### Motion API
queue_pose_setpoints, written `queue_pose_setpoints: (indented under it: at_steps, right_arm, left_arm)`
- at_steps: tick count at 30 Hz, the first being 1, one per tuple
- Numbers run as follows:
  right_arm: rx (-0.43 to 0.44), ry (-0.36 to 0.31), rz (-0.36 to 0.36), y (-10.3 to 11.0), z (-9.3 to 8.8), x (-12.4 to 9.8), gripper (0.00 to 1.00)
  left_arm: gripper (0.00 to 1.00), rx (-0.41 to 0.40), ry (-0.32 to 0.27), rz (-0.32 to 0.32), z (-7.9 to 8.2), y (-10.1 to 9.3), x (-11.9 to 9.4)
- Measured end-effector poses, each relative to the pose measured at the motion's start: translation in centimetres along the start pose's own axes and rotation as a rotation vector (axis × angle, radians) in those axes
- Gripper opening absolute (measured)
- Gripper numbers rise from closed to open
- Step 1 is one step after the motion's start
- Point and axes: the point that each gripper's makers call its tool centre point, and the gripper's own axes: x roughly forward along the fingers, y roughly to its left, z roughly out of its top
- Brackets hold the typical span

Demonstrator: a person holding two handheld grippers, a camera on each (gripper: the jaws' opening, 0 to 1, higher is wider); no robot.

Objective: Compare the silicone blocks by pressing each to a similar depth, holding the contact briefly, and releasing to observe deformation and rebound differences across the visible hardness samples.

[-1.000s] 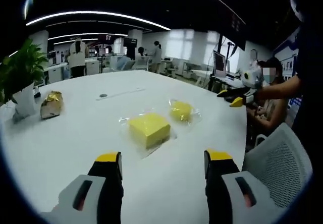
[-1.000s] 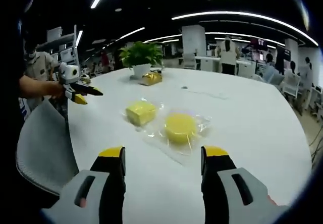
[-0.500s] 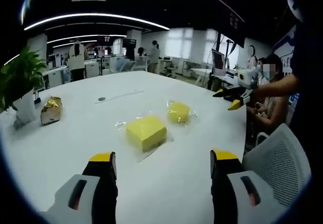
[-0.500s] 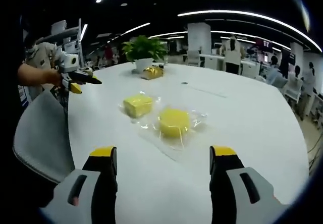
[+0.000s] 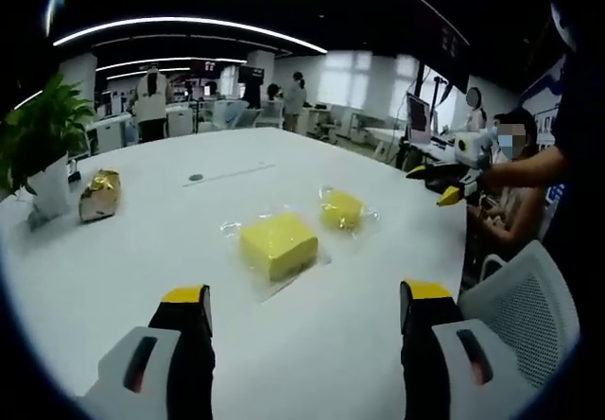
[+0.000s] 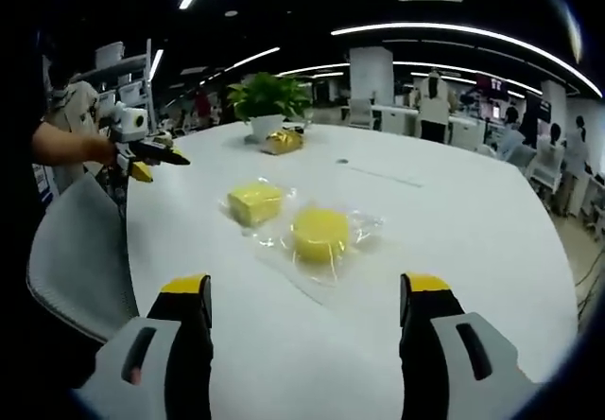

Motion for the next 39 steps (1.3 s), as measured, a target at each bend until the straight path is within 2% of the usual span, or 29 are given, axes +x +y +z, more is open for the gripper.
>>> queue_pose_setpoints:
  at_steps: [2, 9, 15, 20, 23, 27, 31, 35, 39]
  right_arm:
    - [0.005, 0.026, 0.008, 0.0, -0.6, 0.3, 0.76]
    - [0.024, 0.055, 0.021, 0.0, -1.9, 0.7, 0.76]
    - [0.043, 0.099, 0.024, 0.0, -3.0, 0.7, 0.72]
    - [0.052, 0.098, 0.025, 0.0, -3.0, 0.6, 0.71]
    - [0.05, 0.1, 0.025, 0.0, -2.9, 0.5, 0.71]
    - [0.053, 0.098, 0.018, -0.1, -2.8, 0.0, 0.7]
    - [0.061, 0.086, 0.003, -0.3, -2.6, -0.6, 0.69]
    - [0.065, 0.096, -0.007, -0.3, -3.0, -1.2, 0.68]
    - [0.077, 0.099, -0.015, -0.2, -3.2, -1.7, 0.67]
  left_arm:
    - [0.81, -0.004, 0.002, -0.002, -0.1, 0.3, 0.1]
    - [0.81, 0.003, 0.039, -0.023, -1.5, 0.2, 0.7]
    - [0.8, -0.072, 0.069, -0.023, -2.7, 1.0, 1.0]
    - [0.77, -0.171, 0.055, -0.025, -1.2, 2.9, 1.9]
    - [0.76, -0.218, 0.049, -0.019, 0.2, 4.5, 3.3]
    - [0.73, -0.298, 0.049, -0.048, 1.4, 5.3, 5.3]
    - [0.68, -0.377, 0.096, -0.07, 1.2, 5.8, 7.2]
    - [0.66, -0.408, 0.104, -0.051, 1.3, 7.0, 8.9]
    - [0.61, -0.473, 0.079, -0.058, 2.1, 7.8, 10.3]
